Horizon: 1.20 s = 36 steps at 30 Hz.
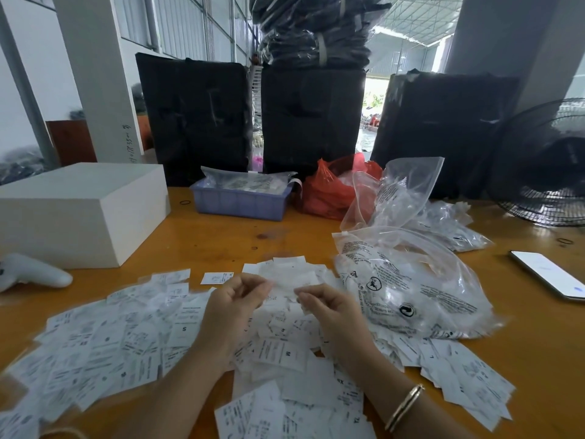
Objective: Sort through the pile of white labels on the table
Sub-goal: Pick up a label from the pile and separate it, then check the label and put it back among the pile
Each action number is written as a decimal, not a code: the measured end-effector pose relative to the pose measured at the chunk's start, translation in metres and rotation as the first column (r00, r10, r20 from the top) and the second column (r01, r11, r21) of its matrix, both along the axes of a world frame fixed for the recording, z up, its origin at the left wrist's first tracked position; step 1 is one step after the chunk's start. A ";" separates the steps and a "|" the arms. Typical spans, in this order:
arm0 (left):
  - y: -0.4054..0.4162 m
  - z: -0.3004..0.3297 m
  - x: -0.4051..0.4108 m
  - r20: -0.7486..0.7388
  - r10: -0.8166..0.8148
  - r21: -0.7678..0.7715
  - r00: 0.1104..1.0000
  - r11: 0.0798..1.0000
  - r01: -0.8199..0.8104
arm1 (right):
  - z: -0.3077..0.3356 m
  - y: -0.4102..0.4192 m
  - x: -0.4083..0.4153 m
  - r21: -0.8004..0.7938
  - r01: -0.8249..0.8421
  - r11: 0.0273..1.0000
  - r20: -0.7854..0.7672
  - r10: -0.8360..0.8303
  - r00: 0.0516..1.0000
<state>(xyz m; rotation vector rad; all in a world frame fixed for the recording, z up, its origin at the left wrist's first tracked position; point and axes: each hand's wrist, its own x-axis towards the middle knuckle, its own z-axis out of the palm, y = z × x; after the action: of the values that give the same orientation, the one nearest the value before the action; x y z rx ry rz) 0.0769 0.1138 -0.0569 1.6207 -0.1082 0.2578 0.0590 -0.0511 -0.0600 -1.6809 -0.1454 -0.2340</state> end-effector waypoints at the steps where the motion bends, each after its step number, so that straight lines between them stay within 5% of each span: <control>1: 0.000 0.001 0.000 -0.021 -0.016 -0.075 1.000 0.997 0.014 | 0.000 0.001 0.000 -0.016 -0.012 1.000 0.002 0.012 1.000; 4: 0.003 0.003 -0.001 -0.031 -0.091 -0.214 0.995 0.973 0.082 | -0.002 0.000 0.001 0.016 0.068 0.998 0.044 -0.068 0.997; 11: -0.001 -0.003 -0.003 0.126 -0.062 0.243 0.990 0.970 0.030 | -0.003 -0.007 0.007 0.314 0.109 0.943 0.020 -0.122 0.992; 16: -0.001 -0.003 -0.002 0.182 -0.049 0.348 0.982 0.937 -0.017 | 0.001 0.000 0.001 0.525 0.006 0.851 0.011 -0.014 1.000; 21: -0.003 -0.002 -0.003 0.111 -0.086 0.358 0.990 0.933 0.041 | 0.002 0.003 -0.003 0.456 -0.033 0.889 0.023 0.025 0.999; 36: -0.005 -0.003 -0.008 0.223 -0.117 0.466 0.968 0.885 0.000 | 0.000 0.005 -0.003 0.407 -0.031 0.913 0.137 -0.027 0.990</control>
<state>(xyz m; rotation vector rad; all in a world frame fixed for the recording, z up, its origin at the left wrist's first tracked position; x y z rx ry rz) 0.0686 0.1085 -0.0599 2.0528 -0.4377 0.4081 0.0564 -0.0459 -0.0595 -1.2461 -0.1893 -0.3564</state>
